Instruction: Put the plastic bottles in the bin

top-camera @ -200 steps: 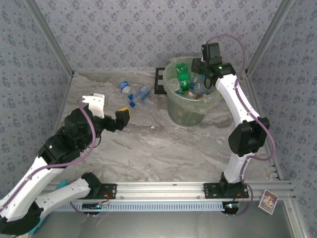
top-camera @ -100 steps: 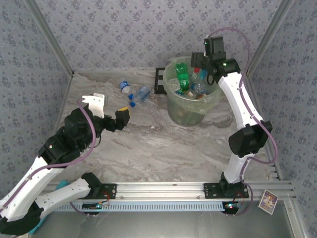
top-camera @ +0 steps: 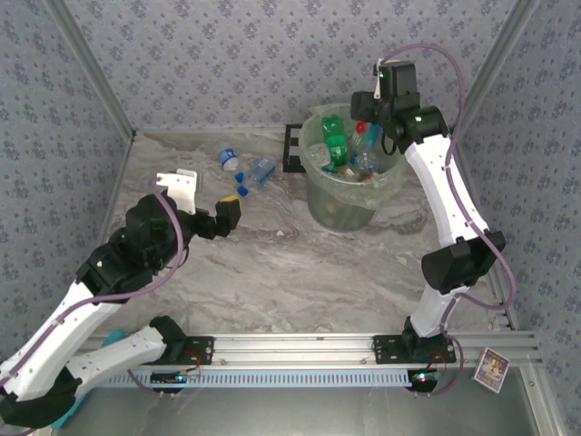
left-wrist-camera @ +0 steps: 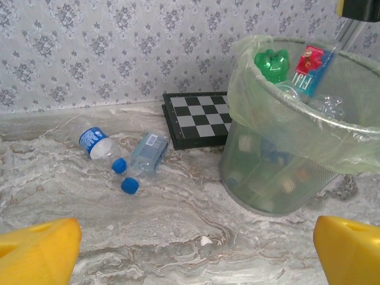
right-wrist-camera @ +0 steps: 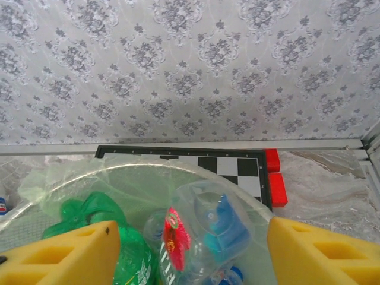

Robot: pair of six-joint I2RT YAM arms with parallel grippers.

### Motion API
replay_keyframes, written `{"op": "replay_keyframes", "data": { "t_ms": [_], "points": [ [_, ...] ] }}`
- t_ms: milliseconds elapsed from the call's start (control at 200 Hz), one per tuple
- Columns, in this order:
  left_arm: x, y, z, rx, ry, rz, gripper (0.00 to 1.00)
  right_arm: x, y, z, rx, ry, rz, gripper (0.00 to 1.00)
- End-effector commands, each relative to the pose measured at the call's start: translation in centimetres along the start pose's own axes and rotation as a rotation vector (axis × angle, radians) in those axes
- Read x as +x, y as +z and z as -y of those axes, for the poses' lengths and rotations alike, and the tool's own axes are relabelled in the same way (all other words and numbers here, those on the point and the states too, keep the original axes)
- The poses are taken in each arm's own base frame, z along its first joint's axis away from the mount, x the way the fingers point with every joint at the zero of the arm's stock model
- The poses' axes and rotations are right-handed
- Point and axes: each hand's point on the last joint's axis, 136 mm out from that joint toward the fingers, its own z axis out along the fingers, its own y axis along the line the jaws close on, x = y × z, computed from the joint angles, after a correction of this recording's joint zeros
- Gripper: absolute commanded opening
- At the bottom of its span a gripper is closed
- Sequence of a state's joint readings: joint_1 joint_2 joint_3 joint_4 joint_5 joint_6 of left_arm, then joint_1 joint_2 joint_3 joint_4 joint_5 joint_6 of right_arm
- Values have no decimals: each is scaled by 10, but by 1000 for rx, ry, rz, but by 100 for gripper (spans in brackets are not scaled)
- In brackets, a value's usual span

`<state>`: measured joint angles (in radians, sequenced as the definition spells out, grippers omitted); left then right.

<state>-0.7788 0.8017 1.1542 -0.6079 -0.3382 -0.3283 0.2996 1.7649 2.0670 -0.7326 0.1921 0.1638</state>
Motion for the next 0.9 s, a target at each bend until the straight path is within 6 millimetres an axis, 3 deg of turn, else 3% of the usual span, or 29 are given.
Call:
{"op": "replay_keyframes", "data": {
  "t_ms": [0, 195, 245, 305, 660, 895],
  "points": [
    [6, 6, -9, -45, -17, -28, 100, 3, -11, -21, -62, -19, 2, 75],
    [24, 27, -15, -55, -54, -95, 100, -1, -39, -38, -115, -11, 36, 82],
    [30, 37, -22, -63, -80, -119, 100, -2, -48, -41, -130, -5, 45, 87],
    [39, 48, -30, -72, -121, -153, 100, -4, -62, -43, -148, 5, 63, 100],
    [81, 124, -80, -130, -256, -293, 100, -10, -137, -35, -205, 52, 146, 100],
    [98, 161, -95, -153, -234, -355, 100, -3, -173, -26, -212, 63, 170, 100]
  ]
}}
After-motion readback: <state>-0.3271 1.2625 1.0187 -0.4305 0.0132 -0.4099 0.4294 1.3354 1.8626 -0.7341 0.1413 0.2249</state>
